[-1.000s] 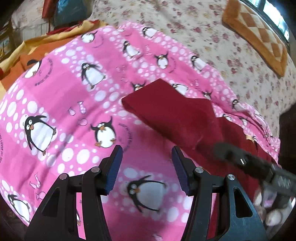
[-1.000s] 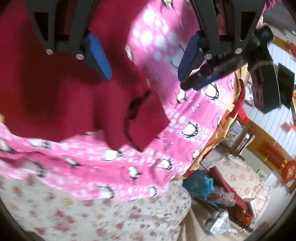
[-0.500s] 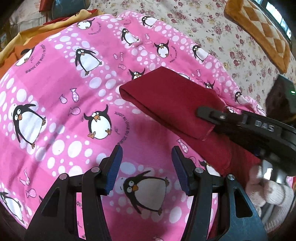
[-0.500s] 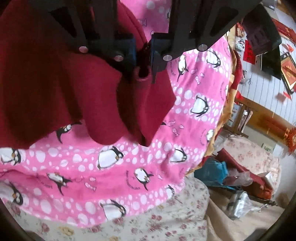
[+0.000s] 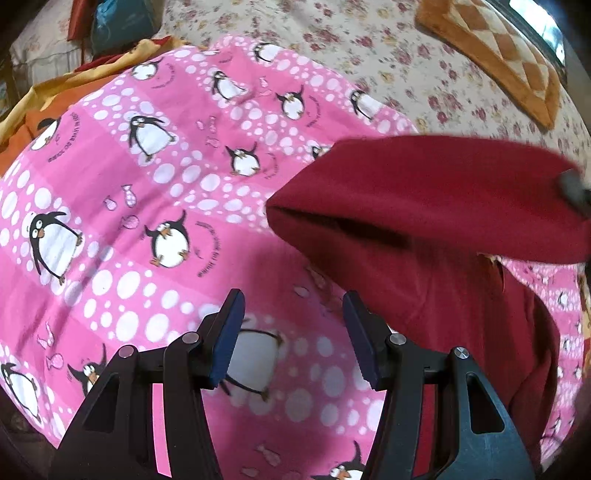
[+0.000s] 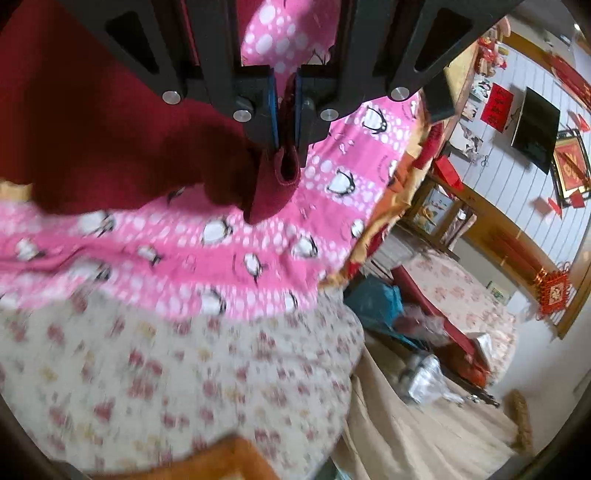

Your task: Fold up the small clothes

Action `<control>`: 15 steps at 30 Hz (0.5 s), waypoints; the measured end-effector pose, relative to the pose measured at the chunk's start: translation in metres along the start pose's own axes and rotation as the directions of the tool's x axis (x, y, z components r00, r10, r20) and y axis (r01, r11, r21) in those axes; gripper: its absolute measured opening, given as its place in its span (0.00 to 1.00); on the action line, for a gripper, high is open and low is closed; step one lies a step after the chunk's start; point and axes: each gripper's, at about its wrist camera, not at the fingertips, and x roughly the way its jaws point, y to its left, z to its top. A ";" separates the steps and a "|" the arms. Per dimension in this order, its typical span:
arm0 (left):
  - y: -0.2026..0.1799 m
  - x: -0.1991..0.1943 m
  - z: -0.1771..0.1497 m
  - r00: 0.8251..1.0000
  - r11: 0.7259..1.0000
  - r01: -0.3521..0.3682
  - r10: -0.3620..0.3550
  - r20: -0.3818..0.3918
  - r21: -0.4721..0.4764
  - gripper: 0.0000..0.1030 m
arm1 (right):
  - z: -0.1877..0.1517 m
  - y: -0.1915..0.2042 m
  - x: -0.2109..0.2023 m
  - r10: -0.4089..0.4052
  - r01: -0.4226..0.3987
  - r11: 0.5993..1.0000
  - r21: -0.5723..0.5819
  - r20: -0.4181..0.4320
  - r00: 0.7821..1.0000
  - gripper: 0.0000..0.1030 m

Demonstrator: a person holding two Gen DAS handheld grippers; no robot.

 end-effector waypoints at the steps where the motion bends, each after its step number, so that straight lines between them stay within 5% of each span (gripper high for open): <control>1: -0.004 0.001 -0.002 1.000 1.000 -0.002 0.002 -0.005 0.010 0.53 | 0.001 0.002 -0.014 0.000 0.000 1.000 -0.008 0.013 1.000 0.06; 7: -0.028 0.006 -0.015 1.000 0.998 -0.007 0.009 -0.029 0.061 0.53 | 0.000 -0.008 -0.094 -0.055 0.057 0.998 -0.028 0.094 0.994 0.06; 15: -0.054 0.016 -0.027 0.999 0.994 -0.011 0.017 -0.051 0.107 0.53 | -0.018 -0.070 -0.165 -0.212 0.206 0.977 0.058 0.118 0.970 0.06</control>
